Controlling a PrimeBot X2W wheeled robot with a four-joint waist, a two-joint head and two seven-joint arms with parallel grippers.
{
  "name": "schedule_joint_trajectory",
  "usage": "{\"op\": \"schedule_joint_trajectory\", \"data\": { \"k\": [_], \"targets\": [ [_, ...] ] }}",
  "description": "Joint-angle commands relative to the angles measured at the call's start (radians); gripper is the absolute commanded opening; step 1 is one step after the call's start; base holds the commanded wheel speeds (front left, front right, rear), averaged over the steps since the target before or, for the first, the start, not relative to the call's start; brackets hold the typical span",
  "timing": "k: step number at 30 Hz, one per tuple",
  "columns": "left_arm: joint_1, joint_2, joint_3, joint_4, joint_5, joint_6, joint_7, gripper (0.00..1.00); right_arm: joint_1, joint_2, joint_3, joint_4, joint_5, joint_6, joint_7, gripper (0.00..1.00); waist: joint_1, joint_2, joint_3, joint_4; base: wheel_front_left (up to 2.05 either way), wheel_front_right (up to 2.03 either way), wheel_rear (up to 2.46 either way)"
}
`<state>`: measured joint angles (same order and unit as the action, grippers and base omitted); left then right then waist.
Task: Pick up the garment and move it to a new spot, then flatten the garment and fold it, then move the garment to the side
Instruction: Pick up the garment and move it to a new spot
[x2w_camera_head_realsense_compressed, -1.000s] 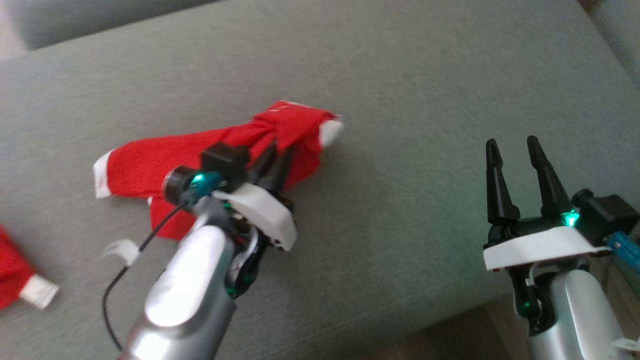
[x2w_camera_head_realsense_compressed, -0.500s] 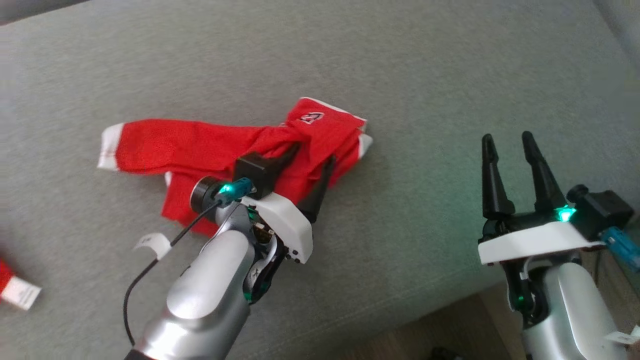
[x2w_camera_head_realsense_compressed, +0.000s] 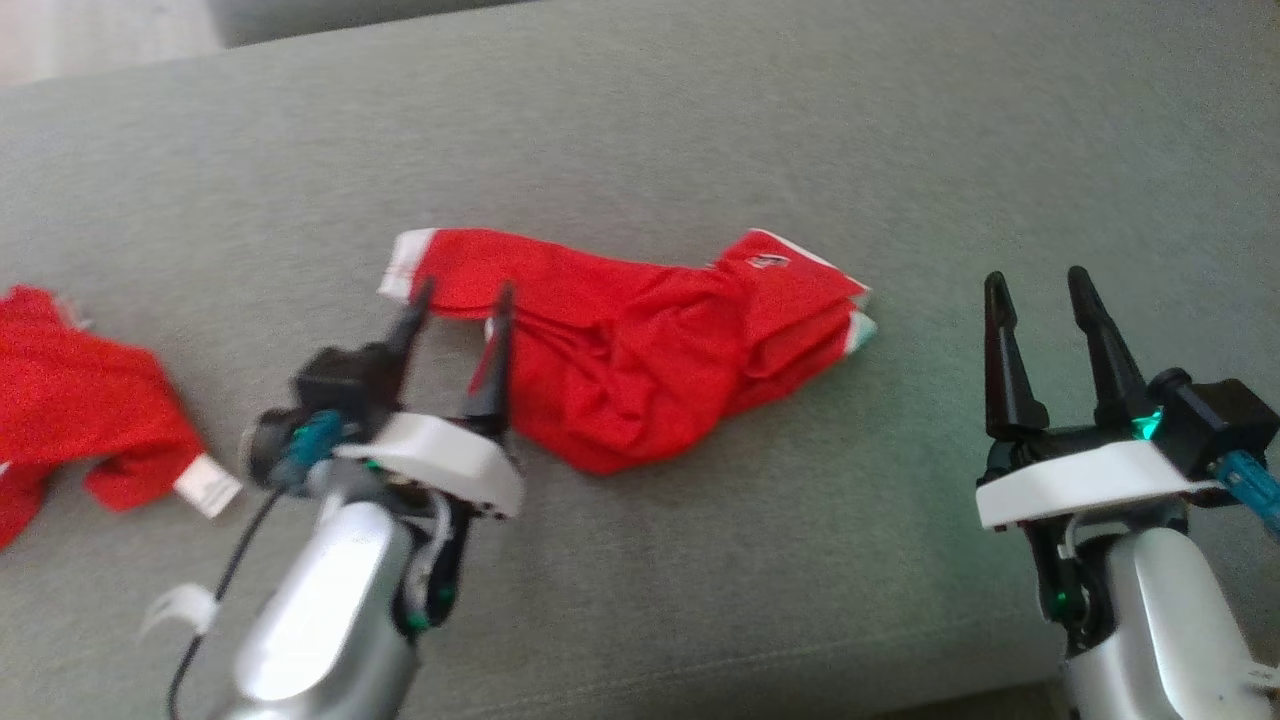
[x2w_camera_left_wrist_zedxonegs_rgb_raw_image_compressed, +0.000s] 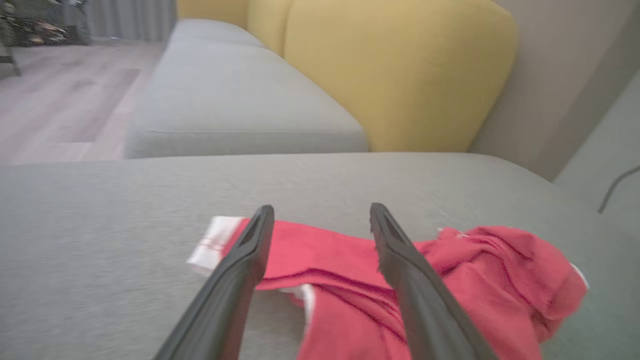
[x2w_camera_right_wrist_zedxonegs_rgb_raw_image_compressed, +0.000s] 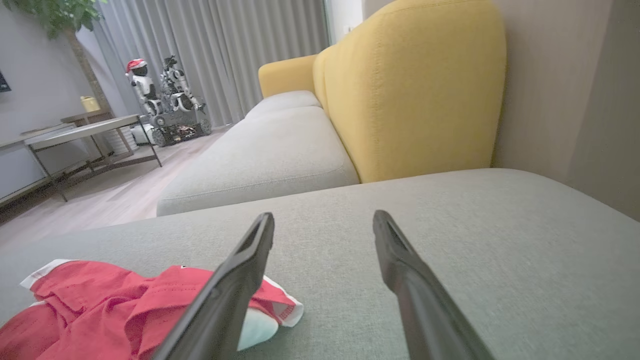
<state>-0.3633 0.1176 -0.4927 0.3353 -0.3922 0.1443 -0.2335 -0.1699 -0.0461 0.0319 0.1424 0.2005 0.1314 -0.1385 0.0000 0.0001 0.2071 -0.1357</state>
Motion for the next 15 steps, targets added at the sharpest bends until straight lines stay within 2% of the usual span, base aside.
{"op": "schedule_joint_trajectory", "data": {
  "k": [1,5,15],
  "targets": [
    [-0.004,0.034,0.069,-0.056,-0.012,0.020,-0.015,1.00,0.000,-0.004,0.014,-0.040,-0.013,-0.001,0.011,1.00,0.0000,-0.0001,-0.033,0.055,0.00,0.00,0.00],
    [0.039,0.079,0.137,-0.094,-0.030,0.031,-0.023,1.00,0.013,-0.004,0.005,-0.048,-0.024,-0.001,0.027,1.00,0.0000,-0.0001,-0.056,0.097,0.00,0.00,0.00],
    [0.142,0.176,0.243,-0.164,-0.051,-0.014,-0.028,1.00,0.051,-0.004,-0.010,-0.064,-0.050,-0.001,0.048,1.00,0.0000,-0.0001,-0.102,0.150,0.00,0.00,0.00]
  ]
}}
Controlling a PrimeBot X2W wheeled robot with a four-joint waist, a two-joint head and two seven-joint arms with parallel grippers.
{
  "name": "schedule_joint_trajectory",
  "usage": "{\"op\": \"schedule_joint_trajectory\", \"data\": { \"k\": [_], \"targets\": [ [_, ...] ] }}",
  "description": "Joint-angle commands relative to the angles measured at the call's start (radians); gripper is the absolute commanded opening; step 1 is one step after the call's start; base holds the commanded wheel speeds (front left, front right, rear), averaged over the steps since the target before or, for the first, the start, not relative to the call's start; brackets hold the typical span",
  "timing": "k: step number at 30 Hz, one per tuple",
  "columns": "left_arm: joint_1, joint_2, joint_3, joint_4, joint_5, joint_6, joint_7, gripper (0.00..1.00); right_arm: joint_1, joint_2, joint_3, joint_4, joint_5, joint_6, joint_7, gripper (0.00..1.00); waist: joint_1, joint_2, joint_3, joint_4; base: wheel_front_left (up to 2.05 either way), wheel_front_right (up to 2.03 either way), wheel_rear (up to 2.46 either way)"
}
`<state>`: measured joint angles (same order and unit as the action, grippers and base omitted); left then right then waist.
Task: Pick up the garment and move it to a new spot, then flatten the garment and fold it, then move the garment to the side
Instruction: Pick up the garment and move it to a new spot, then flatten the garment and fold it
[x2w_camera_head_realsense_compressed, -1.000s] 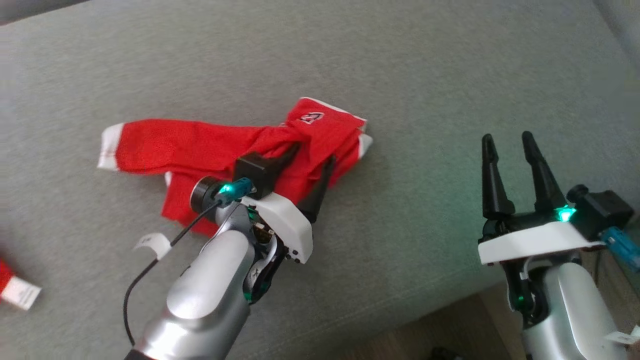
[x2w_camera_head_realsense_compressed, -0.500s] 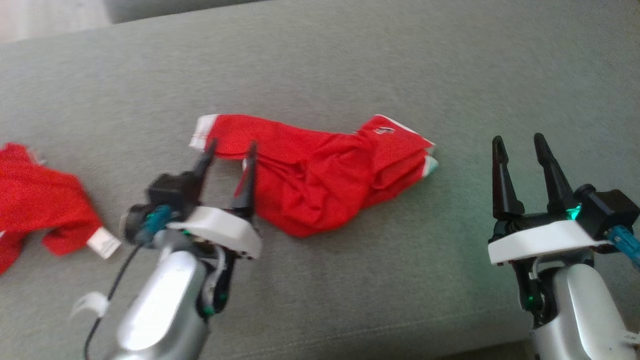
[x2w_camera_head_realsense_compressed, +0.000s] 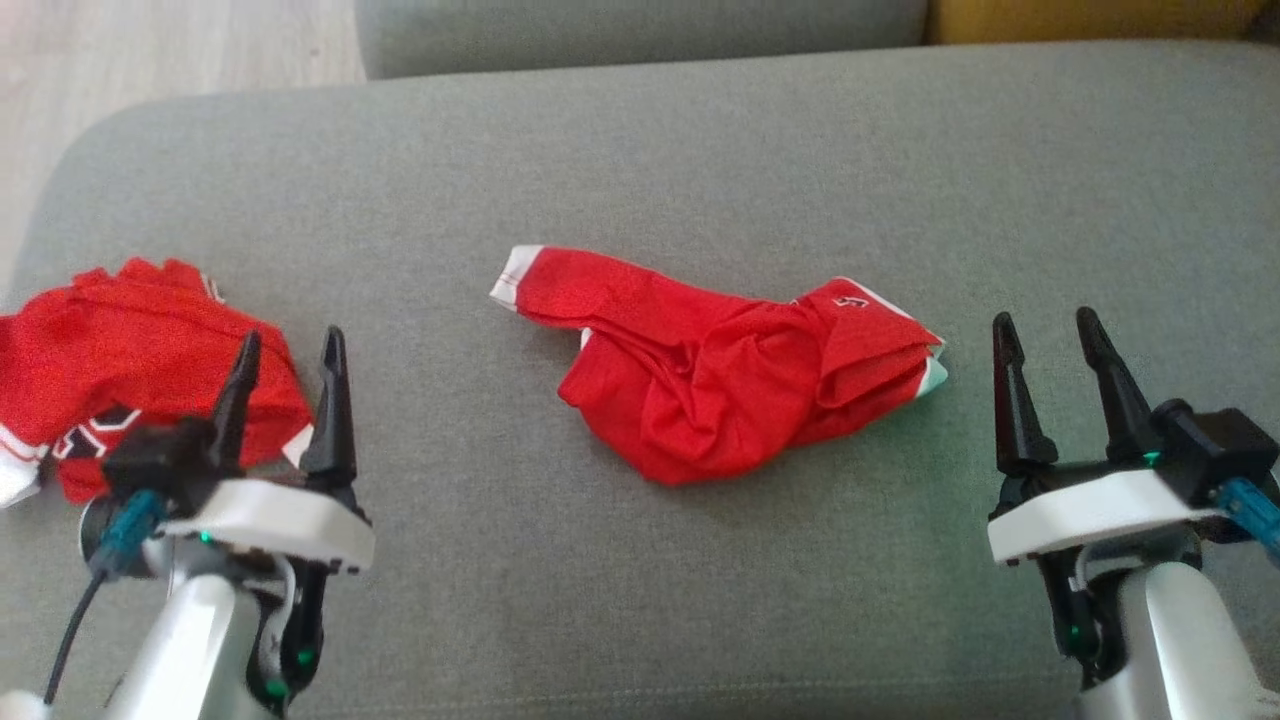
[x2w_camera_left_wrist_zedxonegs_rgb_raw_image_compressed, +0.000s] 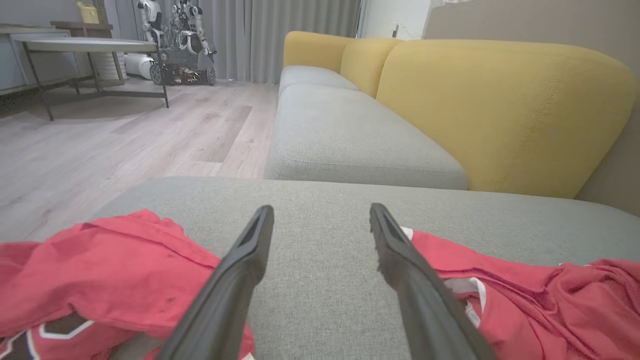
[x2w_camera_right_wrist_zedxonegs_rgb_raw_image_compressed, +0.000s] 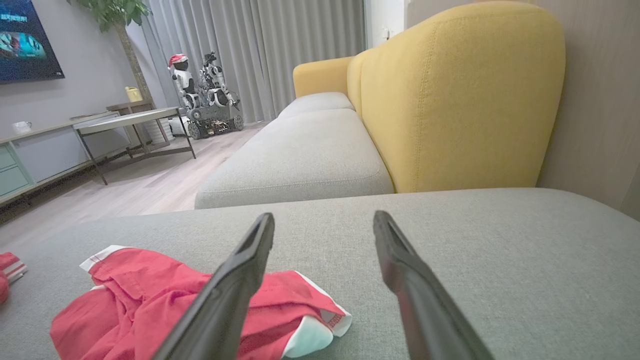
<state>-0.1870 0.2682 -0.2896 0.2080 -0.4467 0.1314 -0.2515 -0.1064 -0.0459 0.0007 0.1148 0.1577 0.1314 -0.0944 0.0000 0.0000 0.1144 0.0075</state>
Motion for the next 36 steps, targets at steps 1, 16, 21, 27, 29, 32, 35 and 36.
{"op": "schedule_joint_trajectory", "data": {
  "k": [1,16,21,27,29,32,35,36],
  "targets": [
    [-0.023,0.030,0.041,-0.044,0.007,-0.005,-0.010,1.00,-0.007,-0.004,0.020,-0.037,-0.008,-0.001,0.006,1.00,0.0000,0.0000,-0.016,0.010,0.00,0.00,0.00],
    [0.100,0.048,0.016,-0.073,0.002,-0.030,-0.002,1.00,0.096,-0.004,0.018,-0.063,-0.007,-0.001,0.036,1.00,0.0000,0.0000,-0.111,0.007,0.00,0.00,0.00],
    [0.104,0.048,0.015,-0.076,0.001,-0.026,-0.002,1.00,0.109,-0.004,0.021,-0.073,-0.007,-0.001,0.045,1.00,0.0000,0.0000,-0.119,0.008,0.00,0.00,0.00],
    [0.103,0.047,0.011,-0.075,-0.004,-0.025,-0.002,1.00,0.116,-0.004,0.018,-0.080,-0.009,-0.001,0.048,1.00,0.0000,0.0000,-0.121,0.012,0.00,0.00,0.00],
    [0.102,0.047,0.010,-0.075,-0.004,-0.023,-0.002,1.00,0.115,-0.004,0.019,-0.081,-0.009,-0.001,0.048,1.00,0.0000,0.0000,-0.121,0.012,0.00,0.00,0.00],
    [0.099,0.047,0.006,-0.074,-0.002,-0.021,-0.002,1.00,0.113,-0.004,0.020,-0.082,-0.010,-0.001,0.049,1.00,0.0000,0.0000,-0.120,0.012,0.00,0.00,0.00],
    [0.097,0.047,0.005,-0.073,-0.003,-0.019,-0.003,1.00,0.111,-0.004,0.018,-0.081,-0.011,-0.001,0.048,1.00,0.0000,0.0000,-0.121,0.010,0.00,0.00,0.00],
    [0.097,0.047,0.005,-0.073,-0.003,-0.018,-0.003,1.00,0.111,-0.004,0.017,-0.081,-0.011,-0.001,0.048,1.00,0.0000,0.0000,-0.122,0.010,0.00,0.00,0.00]
  ]
}}
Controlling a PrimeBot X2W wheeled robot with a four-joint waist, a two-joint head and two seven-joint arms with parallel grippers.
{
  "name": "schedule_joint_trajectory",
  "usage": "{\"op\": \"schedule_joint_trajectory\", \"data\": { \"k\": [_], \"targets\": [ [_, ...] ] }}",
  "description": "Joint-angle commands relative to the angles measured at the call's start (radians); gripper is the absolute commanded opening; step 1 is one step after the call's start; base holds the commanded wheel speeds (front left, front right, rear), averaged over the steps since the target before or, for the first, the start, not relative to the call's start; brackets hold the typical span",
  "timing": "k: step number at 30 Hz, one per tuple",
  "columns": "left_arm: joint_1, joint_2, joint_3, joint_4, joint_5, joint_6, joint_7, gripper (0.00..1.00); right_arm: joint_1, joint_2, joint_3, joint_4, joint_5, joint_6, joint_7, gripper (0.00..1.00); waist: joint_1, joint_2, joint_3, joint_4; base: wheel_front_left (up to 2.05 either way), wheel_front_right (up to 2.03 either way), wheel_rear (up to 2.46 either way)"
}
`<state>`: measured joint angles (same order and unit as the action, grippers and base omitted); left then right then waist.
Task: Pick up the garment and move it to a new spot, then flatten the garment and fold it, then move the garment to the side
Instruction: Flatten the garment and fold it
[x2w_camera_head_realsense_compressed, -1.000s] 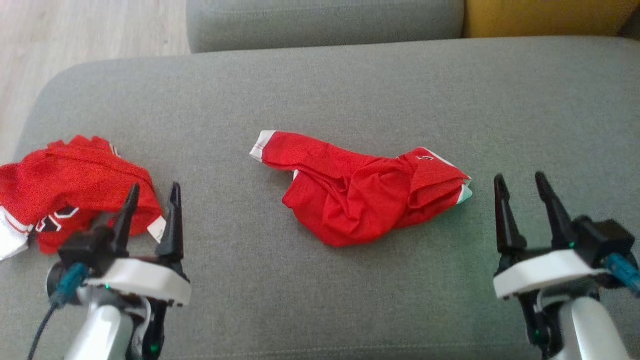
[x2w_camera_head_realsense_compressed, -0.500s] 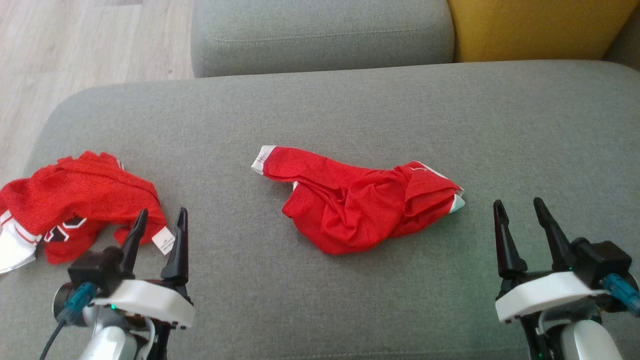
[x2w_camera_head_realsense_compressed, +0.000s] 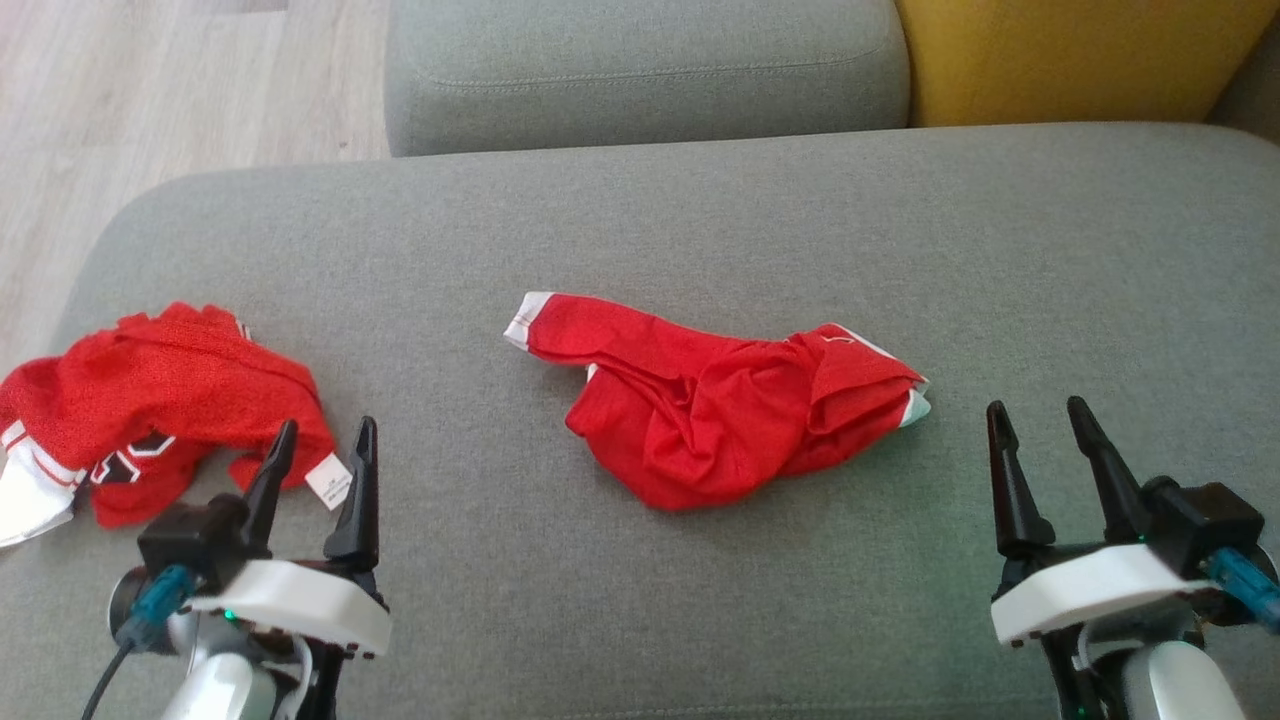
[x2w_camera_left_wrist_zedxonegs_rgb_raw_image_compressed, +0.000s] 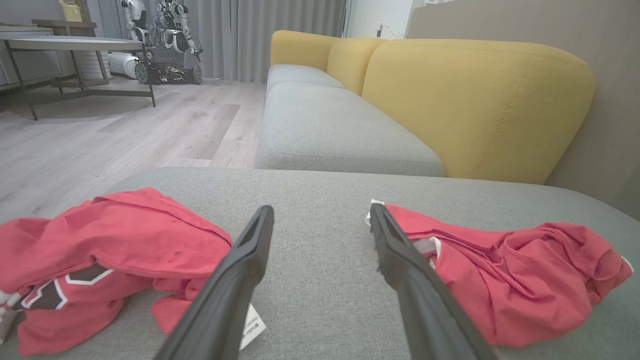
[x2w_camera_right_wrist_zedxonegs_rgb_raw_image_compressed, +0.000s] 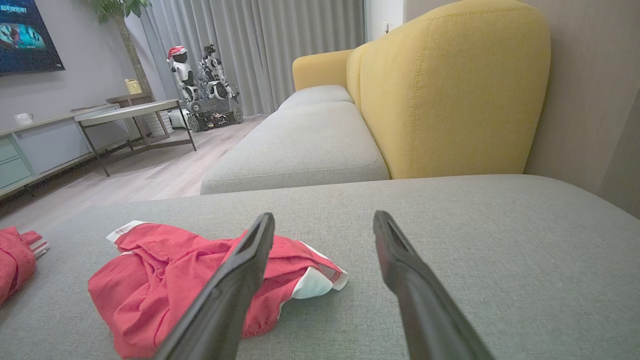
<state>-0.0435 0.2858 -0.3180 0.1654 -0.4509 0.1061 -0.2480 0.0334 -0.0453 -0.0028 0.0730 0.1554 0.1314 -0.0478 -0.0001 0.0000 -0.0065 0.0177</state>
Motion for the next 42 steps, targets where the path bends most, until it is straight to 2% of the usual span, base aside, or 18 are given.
{"op": "schedule_joint_trajectory", "data": {
  "k": [1,18,22,29,42],
  "targets": [
    [-0.047,0.029,0.033,-0.031,0.002,0.008,-0.006,1.00,-0.029,-0.005,0.020,-0.038,-0.009,-0.001,0.002,1.00,0.0001,0.0000,-0.001,0.000,0.00,0.00,0.00],
    [-0.051,0.027,0.030,-0.032,0.003,0.016,-0.009,1.00,-0.034,-0.005,0.015,-0.031,-0.006,-0.001,0.002,1.00,0.0001,0.0000,0.004,-0.001,0.00,0.00,0.00],
    [-0.069,0.026,0.025,-0.035,0.010,0.015,-0.010,1.00,-0.055,-0.005,0.039,-0.028,-0.004,-0.001,0.011,1.00,0.0001,0.0000,0.024,0.012,0.00,0.00,0.00],
    [-0.134,0.010,0.005,-0.036,0.028,0.005,-0.011,1.00,-0.185,-0.058,0.185,0.029,0.043,-0.001,0.119,1.00,0.0001,0.0000,0.097,0.066,0.00,0.00,0.00],
    [-0.259,-0.059,-0.017,-0.013,0.081,-0.032,-0.013,1.00,-0.578,-0.230,0.567,0.215,0.161,-0.001,0.424,1.00,0.0001,0.0000,0.237,0.157,0.00,0.00,0.00]
  ]
}}
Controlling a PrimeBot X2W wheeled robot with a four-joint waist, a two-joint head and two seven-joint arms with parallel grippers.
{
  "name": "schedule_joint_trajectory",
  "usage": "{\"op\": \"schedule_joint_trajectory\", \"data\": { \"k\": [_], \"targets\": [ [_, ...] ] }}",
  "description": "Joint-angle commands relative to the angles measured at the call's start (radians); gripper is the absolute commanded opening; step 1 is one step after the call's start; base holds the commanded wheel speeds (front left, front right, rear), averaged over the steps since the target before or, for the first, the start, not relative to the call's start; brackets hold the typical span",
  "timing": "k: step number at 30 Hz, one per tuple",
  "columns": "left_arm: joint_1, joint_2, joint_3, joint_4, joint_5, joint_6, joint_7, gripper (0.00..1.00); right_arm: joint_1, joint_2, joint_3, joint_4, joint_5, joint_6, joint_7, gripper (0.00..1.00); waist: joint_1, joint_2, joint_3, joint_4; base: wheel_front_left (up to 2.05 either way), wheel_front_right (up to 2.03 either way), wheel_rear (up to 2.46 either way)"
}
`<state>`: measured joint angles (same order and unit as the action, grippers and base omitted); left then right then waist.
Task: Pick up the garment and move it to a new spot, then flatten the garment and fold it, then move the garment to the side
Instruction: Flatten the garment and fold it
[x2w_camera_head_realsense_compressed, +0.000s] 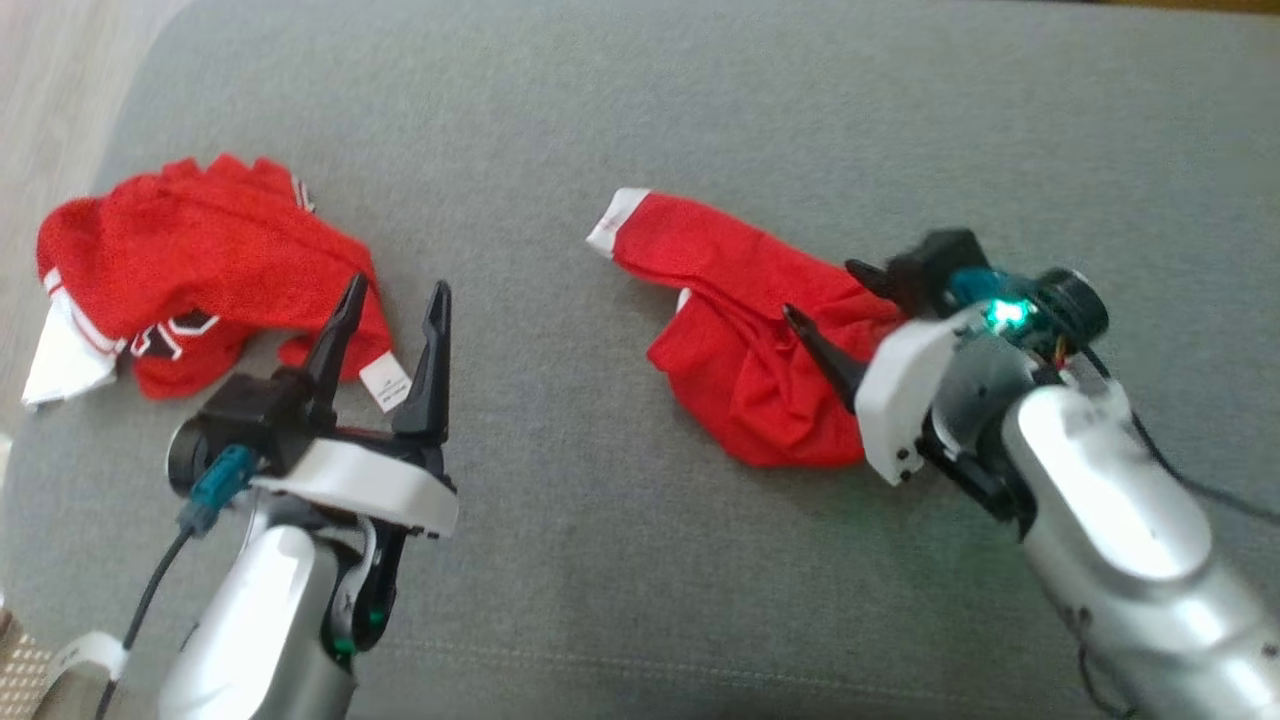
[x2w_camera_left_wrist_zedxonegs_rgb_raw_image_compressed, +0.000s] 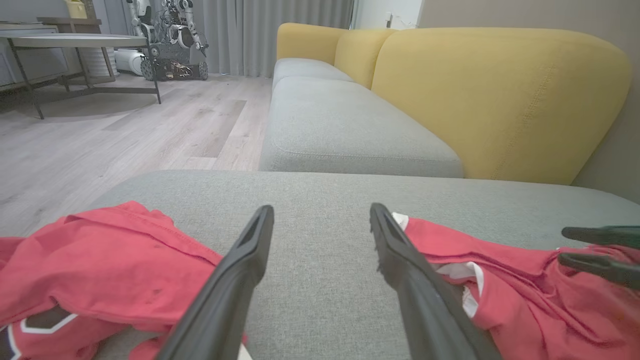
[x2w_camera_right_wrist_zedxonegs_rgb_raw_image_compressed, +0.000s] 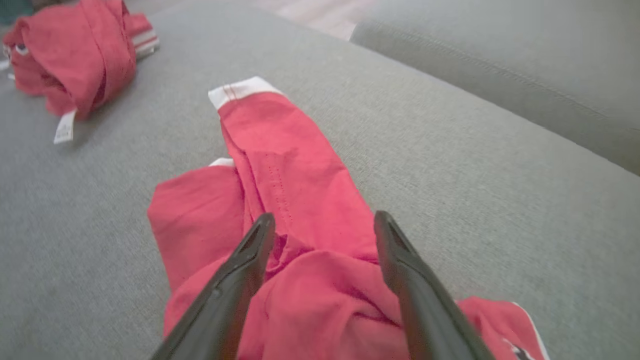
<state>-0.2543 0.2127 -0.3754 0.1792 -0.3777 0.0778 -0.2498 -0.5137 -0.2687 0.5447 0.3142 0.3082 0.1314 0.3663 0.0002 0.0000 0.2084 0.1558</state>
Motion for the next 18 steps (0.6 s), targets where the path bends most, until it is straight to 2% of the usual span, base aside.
{"op": "schedule_joint_trajectory", "data": {
  "k": [1,8,9,10,11,12,15,18],
  "targets": [
    [-0.053,0.009,0.043,-0.026,0.013,-0.007,-0.012,1.00,-0.054,-0.020,0.052,-0.017,0.020,-0.001,0.035,1.00,-0.0002,0.0000,0.027,0.022,0.00,0.00,0.00],
    [-0.066,-0.021,0.064,-0.018,0.041,-0.025,-0.012,1.00,-0.184,-0.080,0.235,0.021,0.095,-0.001,0.147,0.98,-0.0002,0.0000,0.047,0.028,0.00,0.00,0.00],
    [-0.067,-0.026,0.068,-0.017,0.045,-0.028,-0.012,1.00,-0.203,-0.086,0.262,0.029,0.105,-0.001,0.159,0.81,-0.0002,0.0000,0.049,0.027,0.00,0.00,0.00],
    [-0.068,-0.030,0.072,-0.016,0.050,-0.031,-0.012,1.00,-0.221,-0.089,0.283,0.040,0.118,-0.001,0.171,0.43,-0.0002,0.0000,0.051,0.026,0.00,0.00,0.00],
    [-0.068,-0.034,0.076,-0.015,0.054,-0.035,-0.012,1.00,-0.237,-0.092,0.304,0.051,0.130,-0.001,0.181,0.18,-0.0002,0.0000,0.052,0.025,0.00,0.00,0.00],
    [-0.069,-0.038,0.081,-0.014,0.058,-0.038,-0.012,1.00,-0.251,-0.093,0.319,0.061,0.141,-0.001,0.183,0.00,-0.0002,0.0000,0.053,0.023,0.00,0.00,0.00],
    [-0.068,-0.051,0.095,-0.010,0.068,-0.048,-0.012,1.00,-0.281,-0.093,0.329,0.089,0.172,-0.001,0.164,0.00,-0.0002,0.0000,0.053,0.020,0.00,0.00,0.00],
    [-0.059,-0.062,0.119,-0.010,0.083,-0.056,-0.012,1.00,-0.282,-0.092,0.276,0.095,0.200,-0.001,0.100,0.00,-0.0002,0.0000,0.047,0.006,0.00,0.00,0.00]
  ]
}}
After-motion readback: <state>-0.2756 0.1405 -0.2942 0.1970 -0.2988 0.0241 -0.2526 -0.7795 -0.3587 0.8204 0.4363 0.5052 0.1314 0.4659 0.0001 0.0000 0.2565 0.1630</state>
